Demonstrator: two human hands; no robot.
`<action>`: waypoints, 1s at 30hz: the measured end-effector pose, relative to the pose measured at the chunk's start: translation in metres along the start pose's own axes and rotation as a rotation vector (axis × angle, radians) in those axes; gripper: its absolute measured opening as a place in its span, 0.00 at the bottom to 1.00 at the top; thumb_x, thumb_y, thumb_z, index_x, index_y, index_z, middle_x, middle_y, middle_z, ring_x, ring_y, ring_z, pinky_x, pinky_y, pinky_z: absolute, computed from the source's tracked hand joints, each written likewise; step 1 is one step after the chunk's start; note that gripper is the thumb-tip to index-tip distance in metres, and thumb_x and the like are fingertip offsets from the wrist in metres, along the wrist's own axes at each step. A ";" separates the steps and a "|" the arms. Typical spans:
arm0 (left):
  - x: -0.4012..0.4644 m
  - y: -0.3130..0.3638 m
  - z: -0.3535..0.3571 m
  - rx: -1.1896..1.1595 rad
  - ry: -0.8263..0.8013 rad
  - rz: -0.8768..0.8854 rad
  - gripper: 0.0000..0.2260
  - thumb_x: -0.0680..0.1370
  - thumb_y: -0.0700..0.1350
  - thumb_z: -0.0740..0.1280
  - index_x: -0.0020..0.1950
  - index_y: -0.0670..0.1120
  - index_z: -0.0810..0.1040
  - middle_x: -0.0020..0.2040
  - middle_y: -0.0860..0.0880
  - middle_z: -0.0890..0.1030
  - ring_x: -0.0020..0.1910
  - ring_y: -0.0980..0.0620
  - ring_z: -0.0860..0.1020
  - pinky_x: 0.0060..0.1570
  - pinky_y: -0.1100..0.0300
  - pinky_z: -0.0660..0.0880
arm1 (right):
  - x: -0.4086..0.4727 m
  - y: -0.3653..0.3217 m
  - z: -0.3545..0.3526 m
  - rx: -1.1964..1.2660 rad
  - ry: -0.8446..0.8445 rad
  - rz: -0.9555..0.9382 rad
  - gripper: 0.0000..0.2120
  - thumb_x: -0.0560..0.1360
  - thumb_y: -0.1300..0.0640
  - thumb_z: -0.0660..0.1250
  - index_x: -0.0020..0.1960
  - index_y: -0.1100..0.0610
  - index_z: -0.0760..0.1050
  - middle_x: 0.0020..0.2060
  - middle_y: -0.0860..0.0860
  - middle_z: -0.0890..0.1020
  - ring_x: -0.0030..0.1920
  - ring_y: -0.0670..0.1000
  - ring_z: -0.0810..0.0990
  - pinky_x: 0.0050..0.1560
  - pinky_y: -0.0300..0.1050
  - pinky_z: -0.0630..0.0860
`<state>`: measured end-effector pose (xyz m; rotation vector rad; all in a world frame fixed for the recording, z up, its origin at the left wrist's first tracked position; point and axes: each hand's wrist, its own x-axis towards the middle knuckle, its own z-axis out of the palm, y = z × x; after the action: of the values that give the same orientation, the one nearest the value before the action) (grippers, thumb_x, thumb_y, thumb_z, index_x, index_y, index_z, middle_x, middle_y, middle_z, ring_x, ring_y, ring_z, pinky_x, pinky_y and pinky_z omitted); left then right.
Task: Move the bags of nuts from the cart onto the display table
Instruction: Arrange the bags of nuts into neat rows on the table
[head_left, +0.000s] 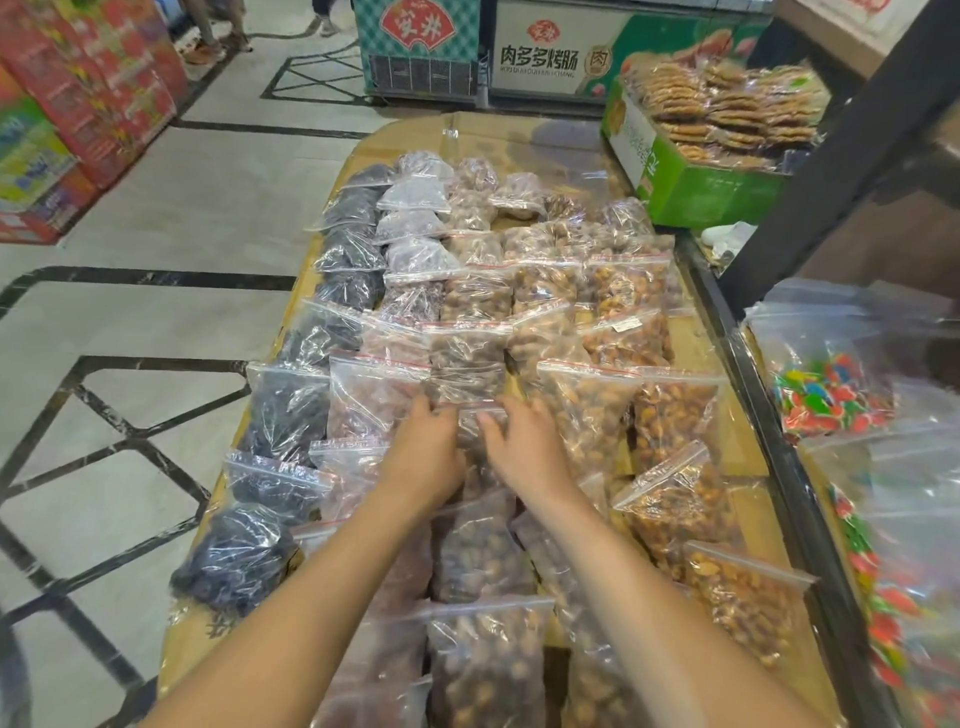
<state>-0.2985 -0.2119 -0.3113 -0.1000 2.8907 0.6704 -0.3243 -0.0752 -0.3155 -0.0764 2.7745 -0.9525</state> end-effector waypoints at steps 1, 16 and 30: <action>0.006 -0.003 0.001 0.021 -0.014 0.032 0.19 0.77 0.38 0.64 0.68 0.40 0.72 0.70 0.35 0.67 0.67 0.33 0.71 0.65 0.43 0.71 | 0.004 -0.002 0.001 -0.013 -0.020 -0.001 0.23 0.83 0.48 0.63 0.75 0.57 0.72 0.69 0.59 0.74 0.69 0.59 0.75 0.68 0.50 0.71; 0.021 -0.010 0.007 0.128 -0.089 0.150 0.25 0.83 0.46 0.56 0.78 0.38 0.60 0.80 0.36 0.56 0.77 0.36 0.60 0.73 0.44 0.65 | 0.022 0.005 0.005 -0.080 -0.224 -0.042 0.31 0.83 0.53 0.64 0.83 0.50 0.55 0.80 0.58 0.53 0.77 0.61 0.67 0.75 0.55 0.67; 0.036 -0.019 0.019 0.274 -0.341 0.185 0.32 0.84 0.51 0.54 0.83 0.45 0.41 0.82 0.40 0.36 0.80 0.35 0.38 0.79 0.44 0.40 | 0.057 -0.024 -0.003 -0.033 -0.270 -0.027 0.21 0.83 0.57 0.58 0.75 0.57 0.71 0.78 0.55 0.65 0.80 0.57 0.60 0.78 0.53 0.61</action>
<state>-0.3289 -0.2214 -0.3432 0.2909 2.6440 0.2768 -0.3813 -0.0987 -0.3086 -0.2308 2.5466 -0.8341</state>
